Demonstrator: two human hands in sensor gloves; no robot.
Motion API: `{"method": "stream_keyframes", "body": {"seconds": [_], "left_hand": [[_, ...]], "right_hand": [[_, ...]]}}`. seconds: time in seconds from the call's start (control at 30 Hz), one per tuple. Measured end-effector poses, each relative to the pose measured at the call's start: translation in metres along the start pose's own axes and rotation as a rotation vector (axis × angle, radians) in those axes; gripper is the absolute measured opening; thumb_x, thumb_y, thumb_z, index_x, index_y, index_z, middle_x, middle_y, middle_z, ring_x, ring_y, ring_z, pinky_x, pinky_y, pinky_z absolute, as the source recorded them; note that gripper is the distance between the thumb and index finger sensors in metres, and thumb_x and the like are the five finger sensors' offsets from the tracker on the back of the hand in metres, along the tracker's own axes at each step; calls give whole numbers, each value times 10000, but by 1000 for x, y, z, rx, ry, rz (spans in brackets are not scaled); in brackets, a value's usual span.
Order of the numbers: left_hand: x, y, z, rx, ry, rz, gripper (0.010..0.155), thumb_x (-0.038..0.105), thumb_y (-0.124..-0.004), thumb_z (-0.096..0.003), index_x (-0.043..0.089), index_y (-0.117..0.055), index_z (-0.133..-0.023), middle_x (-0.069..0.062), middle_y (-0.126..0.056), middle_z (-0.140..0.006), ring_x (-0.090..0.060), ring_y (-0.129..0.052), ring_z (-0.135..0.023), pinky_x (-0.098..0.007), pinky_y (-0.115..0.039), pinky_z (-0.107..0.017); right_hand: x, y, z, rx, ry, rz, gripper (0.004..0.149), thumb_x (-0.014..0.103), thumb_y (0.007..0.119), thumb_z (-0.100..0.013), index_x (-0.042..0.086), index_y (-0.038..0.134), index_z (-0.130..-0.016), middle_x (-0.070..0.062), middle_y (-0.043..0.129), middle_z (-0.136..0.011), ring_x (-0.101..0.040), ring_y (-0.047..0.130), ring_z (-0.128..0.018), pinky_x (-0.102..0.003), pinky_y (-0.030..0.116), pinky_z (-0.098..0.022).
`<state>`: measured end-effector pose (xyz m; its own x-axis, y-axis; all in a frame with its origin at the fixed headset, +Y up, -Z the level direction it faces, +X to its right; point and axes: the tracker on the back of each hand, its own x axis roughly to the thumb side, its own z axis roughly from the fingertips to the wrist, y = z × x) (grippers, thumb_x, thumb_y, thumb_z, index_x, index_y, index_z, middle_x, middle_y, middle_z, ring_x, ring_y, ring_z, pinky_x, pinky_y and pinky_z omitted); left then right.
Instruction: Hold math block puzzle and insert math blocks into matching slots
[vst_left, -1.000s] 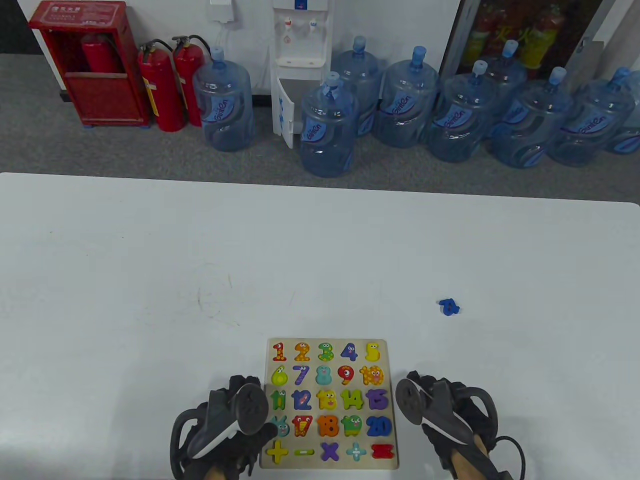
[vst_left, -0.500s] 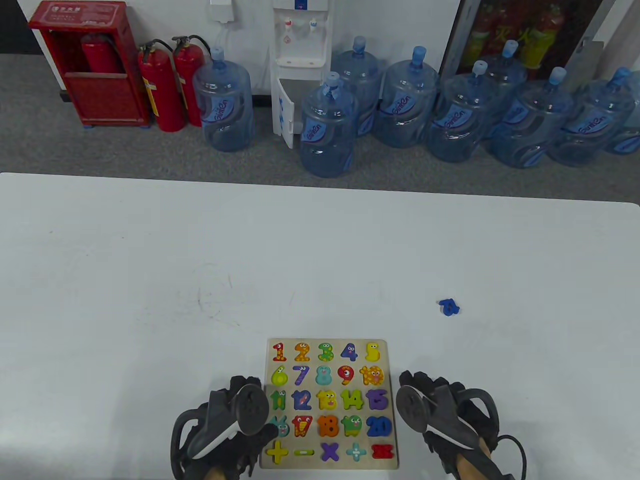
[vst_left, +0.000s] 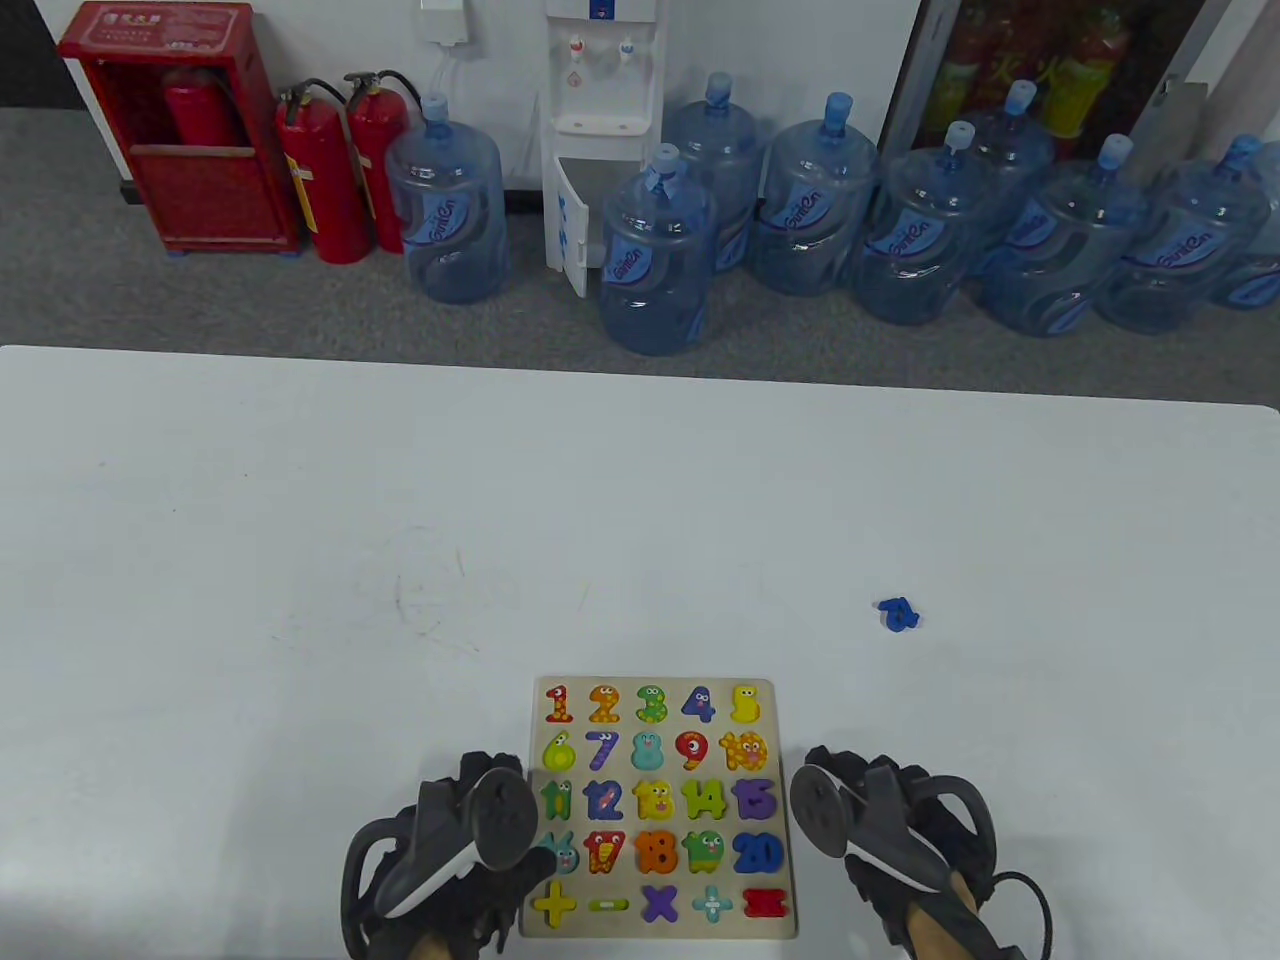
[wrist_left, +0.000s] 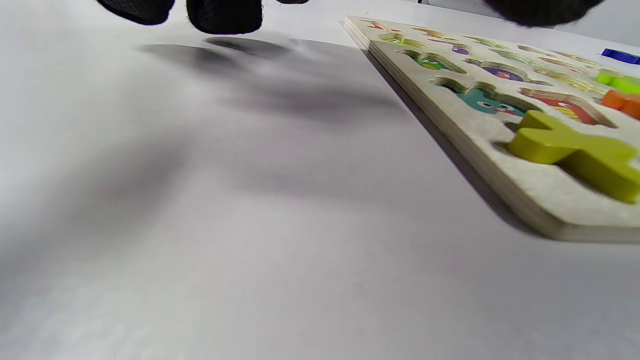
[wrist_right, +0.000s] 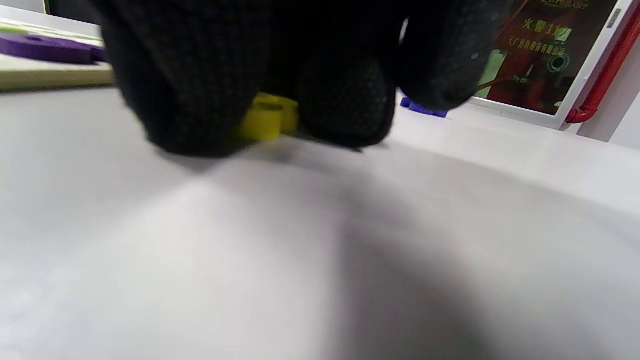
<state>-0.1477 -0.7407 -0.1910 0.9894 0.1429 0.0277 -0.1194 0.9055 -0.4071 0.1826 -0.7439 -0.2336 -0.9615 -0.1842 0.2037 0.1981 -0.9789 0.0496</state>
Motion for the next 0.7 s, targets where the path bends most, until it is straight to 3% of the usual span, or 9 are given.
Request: {"method": "stream_keyframes", "body": {"seconds": [0.33,0.7], "left_hand": [[0,0,0,-3,2,1,857,587,-652,-354,227,-311,-1054,-74,-279,-1106,-451,-496,-1045,-679,-530,-712],[0,0,0,-3,5,0,858,586,-652,-354,225,-311,-1054,-75,-279,-1105,-452,-495,-1045,-678,-530,-712]], "right_hand": [[10,-18,11,-143,-69,-30,660,275,897,-223,280,740,-863,-3,815,-870,-168,943,-612,-407,776,-559],[32,-29,15,-177,-153,-11,661,278,890,-232,278,729,-873,-6,803,-882,-170,939,-621,-411,771,-566]]}}
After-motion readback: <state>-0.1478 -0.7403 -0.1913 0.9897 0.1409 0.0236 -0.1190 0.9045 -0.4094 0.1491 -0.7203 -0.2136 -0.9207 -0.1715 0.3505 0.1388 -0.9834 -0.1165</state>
